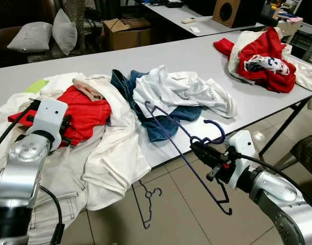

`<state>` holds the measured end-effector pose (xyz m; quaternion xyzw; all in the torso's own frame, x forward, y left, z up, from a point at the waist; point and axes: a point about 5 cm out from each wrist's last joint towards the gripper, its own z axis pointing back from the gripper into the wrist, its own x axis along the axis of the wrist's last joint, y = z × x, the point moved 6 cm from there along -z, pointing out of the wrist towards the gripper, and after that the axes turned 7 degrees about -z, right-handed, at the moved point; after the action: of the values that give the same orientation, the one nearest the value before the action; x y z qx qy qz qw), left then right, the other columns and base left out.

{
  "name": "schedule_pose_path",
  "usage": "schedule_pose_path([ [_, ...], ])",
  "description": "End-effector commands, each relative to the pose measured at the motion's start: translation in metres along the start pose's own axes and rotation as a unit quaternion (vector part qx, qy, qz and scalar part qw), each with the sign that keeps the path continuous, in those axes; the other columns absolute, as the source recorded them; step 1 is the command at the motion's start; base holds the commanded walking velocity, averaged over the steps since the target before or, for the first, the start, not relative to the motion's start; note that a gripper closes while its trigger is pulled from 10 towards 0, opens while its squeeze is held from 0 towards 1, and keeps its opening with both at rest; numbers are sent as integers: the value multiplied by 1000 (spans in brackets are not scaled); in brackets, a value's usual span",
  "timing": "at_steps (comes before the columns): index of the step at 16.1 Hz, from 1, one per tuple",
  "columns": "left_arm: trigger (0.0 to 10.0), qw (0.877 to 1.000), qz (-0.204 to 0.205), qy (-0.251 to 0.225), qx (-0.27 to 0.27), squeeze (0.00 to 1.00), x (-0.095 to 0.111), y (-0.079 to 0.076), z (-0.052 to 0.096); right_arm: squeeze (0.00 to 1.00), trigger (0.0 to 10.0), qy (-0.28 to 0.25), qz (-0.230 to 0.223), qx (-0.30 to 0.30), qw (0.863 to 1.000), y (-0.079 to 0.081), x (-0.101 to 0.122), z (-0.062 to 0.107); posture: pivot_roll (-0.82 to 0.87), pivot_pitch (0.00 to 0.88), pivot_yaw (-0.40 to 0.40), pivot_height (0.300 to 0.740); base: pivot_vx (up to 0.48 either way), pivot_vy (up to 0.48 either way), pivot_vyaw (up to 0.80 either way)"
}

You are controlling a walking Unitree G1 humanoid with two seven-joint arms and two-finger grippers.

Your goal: Hang hanger

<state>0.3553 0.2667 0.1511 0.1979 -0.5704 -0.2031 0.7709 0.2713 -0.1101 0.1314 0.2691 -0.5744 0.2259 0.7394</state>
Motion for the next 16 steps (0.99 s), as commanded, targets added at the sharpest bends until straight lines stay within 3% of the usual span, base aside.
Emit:
schedule_pose_path([
  [1, 10000, 999, 5, 17, -33, 0, -6, -12, -3, 0, 10000, -1, 2, 3, 1000, -2, 4, 1, -55, 0, -48, 740, 0, 0, 0],
  [3, 10000, 998, 12, 15, -54, 0, -4, -20, -6, 0, 10000, 4, 2, 8, 1000, 0, 3, 3, -58, 0, -52, 740, 0, 0, 0],
  [4, 7294, 998, 23, 12, -57, 0, -3, -23, -8, 0, 10000, 6, 2, 9, 1000, 0, 2, 3, -59, 0, -53, 740, 0, 0, 0],
  [6, 0, 998, 18, 19, -56, 0, -6, -24, -11, 0, 10000, 9, 3, 10, 1000, 0, 2, 4, -62, 0, -54, 740, 0, 0, 0],
  [12, 0, 998, -11, 39, -58, 0, -13, -24, -16, 0, 10000, 11, 10, 9, 1000, -3, 2, 4, -62, 0, -55, 740, 0, 0, 0],
  [14, 0, 998, -3, 26, -51, 0, -8, -23, -16, 0, 10000, 10, 10, 6, 1000, -3, 2, 4, -63, 0, -54, 740, 0, 0, 0],
  [16, 0, 999, 30, 1, -42, 0, 3, -19, -18, 0, 10000, 3, 8, -4, 1000, -7, 4, 4, -62, 0, -55, 740, 0, 0, 0],
])
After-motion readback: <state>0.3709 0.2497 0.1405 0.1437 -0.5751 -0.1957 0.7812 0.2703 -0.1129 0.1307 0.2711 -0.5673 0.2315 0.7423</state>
